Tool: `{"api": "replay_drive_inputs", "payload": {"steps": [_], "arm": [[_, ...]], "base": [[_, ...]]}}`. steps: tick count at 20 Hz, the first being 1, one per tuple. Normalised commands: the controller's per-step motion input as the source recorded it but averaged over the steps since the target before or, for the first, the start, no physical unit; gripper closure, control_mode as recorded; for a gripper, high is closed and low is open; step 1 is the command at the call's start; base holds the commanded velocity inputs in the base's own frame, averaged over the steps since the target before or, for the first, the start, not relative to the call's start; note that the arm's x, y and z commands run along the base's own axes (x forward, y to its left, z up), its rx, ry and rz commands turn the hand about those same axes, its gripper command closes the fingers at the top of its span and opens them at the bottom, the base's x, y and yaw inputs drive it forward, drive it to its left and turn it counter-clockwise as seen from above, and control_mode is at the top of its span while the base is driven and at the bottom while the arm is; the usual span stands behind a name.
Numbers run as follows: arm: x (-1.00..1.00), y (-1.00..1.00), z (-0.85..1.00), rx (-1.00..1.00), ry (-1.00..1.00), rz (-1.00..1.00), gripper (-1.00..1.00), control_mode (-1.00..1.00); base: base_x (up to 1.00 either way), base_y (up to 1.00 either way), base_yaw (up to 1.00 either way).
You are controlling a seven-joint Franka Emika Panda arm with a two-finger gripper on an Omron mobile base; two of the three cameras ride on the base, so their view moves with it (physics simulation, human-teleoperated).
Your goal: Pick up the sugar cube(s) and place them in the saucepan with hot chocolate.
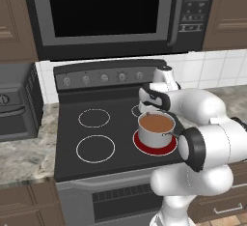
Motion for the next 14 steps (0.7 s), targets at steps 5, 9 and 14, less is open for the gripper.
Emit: {"api": "replay_drive_inputs", "payload": {"steps": [5, 9, 14], "arm": [[-0.08, 0.0, 0.2, 0.0, 0.0, 0.0, -1.0, -1.0], [-0.33, 0.0, 0.32, 0.0, -0.11, 0.0, -1.0, -1.0], [-0.14, 0.0, 0.25, 0.02, -0.18, 0.0, -1.0, -1.0]], "base": [[0.0, 0.0, 0.0], [0.0, 0.0, 0.0], [0.0, 0.0, 0.0]]}}
